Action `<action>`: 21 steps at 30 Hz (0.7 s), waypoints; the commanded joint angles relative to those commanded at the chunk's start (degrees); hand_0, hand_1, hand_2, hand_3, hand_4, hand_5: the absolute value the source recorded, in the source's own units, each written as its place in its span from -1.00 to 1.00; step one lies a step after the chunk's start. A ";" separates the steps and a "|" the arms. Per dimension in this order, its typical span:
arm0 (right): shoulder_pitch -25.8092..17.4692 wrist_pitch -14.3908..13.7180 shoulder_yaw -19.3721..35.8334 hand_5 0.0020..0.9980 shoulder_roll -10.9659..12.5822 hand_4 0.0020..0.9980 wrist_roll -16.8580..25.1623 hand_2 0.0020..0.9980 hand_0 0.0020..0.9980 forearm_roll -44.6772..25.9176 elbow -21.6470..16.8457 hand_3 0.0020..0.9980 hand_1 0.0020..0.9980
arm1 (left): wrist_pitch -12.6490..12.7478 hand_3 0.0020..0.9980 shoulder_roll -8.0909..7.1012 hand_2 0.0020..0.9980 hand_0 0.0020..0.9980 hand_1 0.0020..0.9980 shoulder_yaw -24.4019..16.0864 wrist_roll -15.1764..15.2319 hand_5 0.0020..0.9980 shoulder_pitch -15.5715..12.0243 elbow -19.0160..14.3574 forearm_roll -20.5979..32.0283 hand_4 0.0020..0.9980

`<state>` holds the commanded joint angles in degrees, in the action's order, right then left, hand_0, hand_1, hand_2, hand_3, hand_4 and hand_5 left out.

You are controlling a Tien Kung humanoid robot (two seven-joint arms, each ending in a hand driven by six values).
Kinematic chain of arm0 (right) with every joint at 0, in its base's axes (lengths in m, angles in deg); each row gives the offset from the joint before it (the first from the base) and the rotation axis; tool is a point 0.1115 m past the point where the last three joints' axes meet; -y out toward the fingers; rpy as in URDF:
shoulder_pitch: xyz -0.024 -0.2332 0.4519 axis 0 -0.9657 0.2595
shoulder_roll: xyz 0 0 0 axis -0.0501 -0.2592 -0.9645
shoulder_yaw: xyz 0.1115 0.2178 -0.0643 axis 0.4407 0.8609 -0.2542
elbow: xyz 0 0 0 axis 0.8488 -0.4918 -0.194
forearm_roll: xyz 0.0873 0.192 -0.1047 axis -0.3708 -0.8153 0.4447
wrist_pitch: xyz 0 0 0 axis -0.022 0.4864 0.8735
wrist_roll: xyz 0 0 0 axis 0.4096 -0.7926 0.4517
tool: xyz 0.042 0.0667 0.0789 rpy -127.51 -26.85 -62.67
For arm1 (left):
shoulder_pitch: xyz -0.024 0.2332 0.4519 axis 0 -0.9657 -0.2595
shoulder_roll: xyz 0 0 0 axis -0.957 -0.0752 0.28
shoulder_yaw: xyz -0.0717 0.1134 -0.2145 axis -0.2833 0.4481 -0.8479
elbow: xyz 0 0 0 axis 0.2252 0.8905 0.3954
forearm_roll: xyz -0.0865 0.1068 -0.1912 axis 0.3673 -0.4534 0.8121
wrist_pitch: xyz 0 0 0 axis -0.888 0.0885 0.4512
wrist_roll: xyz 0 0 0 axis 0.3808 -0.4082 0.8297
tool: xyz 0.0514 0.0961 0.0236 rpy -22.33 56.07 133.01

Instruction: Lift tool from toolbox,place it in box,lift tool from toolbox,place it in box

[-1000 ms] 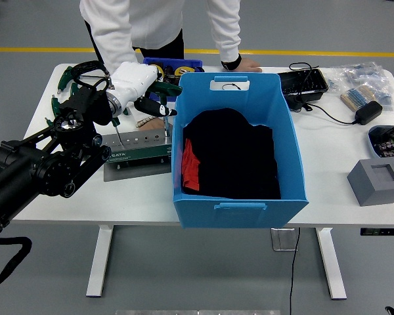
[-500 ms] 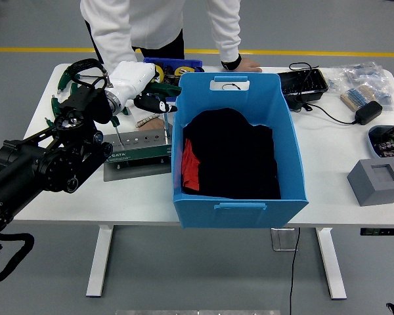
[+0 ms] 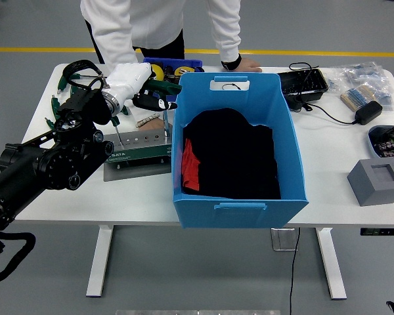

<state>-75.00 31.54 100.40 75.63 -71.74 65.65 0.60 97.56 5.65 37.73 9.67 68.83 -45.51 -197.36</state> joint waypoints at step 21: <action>-0.15 -0.06 0.33 0.34 -0.05 0.56 -0.07 0.38 0.30 0.23 0.02 0.10 0.26 | 0.87 -0.95 -1.08 -0.99 -0.83 -1.00 1.19 1.95 0.47 0.64 -1.67 2.48 0.75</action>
<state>-75.15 31.48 100.73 75.59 -71.80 65.88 0.62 98.43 4.57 38.92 11.62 69.47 -47.19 -194.88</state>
